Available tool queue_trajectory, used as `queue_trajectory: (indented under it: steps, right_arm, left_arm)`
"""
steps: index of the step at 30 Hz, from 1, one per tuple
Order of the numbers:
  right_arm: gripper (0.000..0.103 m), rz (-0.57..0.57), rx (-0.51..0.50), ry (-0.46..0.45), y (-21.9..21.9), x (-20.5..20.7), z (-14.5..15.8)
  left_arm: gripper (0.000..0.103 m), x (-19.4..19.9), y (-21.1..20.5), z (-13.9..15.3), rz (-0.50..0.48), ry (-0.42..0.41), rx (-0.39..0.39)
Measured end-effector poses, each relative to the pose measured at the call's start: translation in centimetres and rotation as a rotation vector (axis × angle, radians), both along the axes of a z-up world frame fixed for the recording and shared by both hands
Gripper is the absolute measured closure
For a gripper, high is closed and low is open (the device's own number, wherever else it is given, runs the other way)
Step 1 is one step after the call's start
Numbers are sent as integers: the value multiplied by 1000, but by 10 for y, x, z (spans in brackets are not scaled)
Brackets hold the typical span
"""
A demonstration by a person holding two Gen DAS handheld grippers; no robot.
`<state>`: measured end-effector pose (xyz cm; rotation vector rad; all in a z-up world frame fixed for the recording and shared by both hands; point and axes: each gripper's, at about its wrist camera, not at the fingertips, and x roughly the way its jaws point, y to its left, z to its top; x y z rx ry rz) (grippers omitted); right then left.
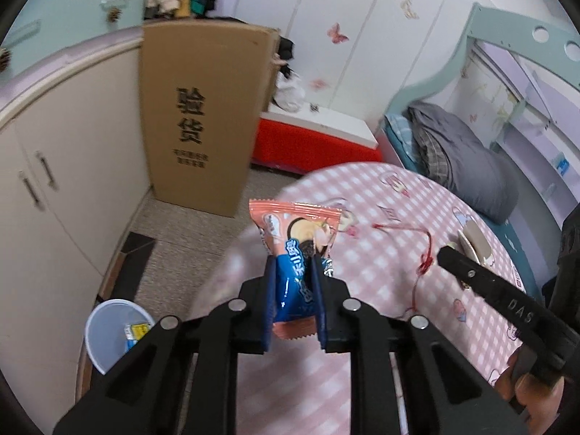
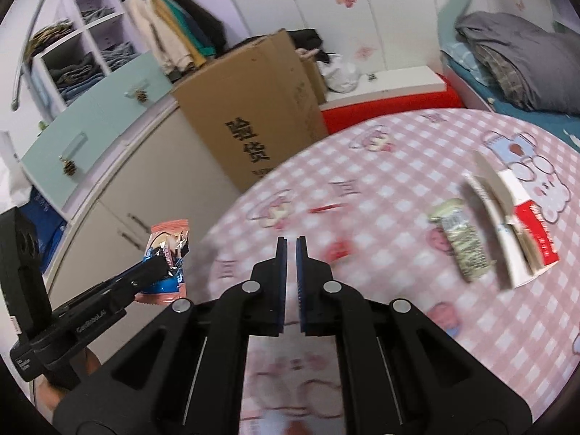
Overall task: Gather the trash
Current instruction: 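Grasp the orange-blue snack bag with the left tool while the right tool grasps the red string, then carry the orange-blue snack bag and red string over the wastebasket with both tools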
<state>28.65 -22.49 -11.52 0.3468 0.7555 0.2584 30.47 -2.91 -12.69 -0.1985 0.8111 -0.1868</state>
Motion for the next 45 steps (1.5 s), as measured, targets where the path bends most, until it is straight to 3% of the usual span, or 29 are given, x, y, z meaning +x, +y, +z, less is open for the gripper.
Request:
queue_trajectory:
  steps: [3,9,10,11,12,13,17,22,26,32,40,45]
  right_arm:
    - [98,30,-31,-22,25,-5,10]
    - [94,-114,-130,8,21,1,2]
    - [90,-131,-147,20,18,3,-1]
    - [75,-163,-172,32,13,4,-4]
    - [53,-193,-202,34,8,4,-7]
    - [49,-207,-227,38,5,5,-10]
    - [66,-213,-215,124,-9,23,-31]
    - [70,-223,-247,160,-9,35,-44]
    - [95,-201,-235,168,-8,40,-47]
    - [96,-78,-189,110,31,33,-30]
    - [96,151,-152,66,138,21,-14]
    - [96,256,-131,91,207,17,-26]
  left_arm:
    - [85,-14,30,7,38,-12,-7]
    - [85,-32,74,9,100,-15,-14]
    - [85,-34,81,9,111,-18,-13]
    - [85,-36,87,9,120,-17,-12]
    - [85,-37,92,9,127,-17,-15]
    - [85,-37,97,8,134,-16,-19]
    - [85,-36,112,3,151,-5,-32]
    - [85,-33,119,-2,164,1,-36]
    - [85,-30,122,-7,171,8,-40]
    - [85,-27,127,-13,176,19,-51]
    - [85,-30,150,-25,206,42,-61]
    - [85,-36,177,-38,246,63,-58]
